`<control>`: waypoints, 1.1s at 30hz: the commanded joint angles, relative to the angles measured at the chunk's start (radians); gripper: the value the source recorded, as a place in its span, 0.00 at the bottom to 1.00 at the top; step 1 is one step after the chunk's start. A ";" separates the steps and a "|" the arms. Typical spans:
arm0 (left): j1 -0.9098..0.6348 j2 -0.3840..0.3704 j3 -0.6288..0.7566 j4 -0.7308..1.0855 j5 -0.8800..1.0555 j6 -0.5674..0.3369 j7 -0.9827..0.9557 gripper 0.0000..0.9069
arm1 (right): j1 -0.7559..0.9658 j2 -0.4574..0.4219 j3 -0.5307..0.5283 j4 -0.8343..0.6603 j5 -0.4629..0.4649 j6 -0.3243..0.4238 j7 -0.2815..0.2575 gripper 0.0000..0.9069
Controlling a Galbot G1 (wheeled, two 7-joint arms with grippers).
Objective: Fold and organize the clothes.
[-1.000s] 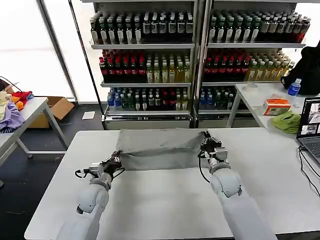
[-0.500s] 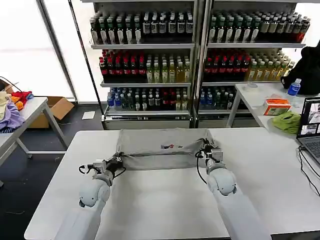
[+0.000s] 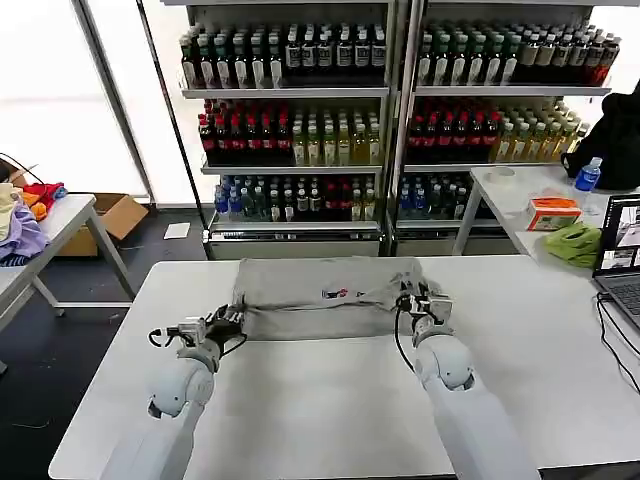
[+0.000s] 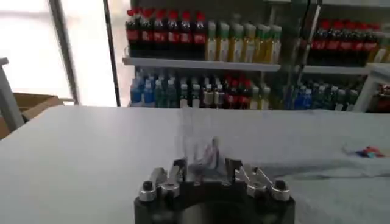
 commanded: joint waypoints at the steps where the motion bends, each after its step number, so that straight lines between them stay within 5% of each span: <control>1: 0.048 0.026 -0.025 -0.145 -0.068 0.036 -0.023 1.00 | -0.003 0.006 0.003 0.074 0.062 -0.035 0.063 1.00; 17: 0.168 0.026 -0.041 -0.176 0.003 0.036 -0.028 1.00 | -0.288 -0.091 0.062 0.263 0.009 -0.061 0.101 1.00; 33: 0.158 0.007 -0.052 -0.121 0.023 0.034 -0.027 1.00 | -0.270 -0.096 0.089 0.161 0.011 -0.059 0.073 1.00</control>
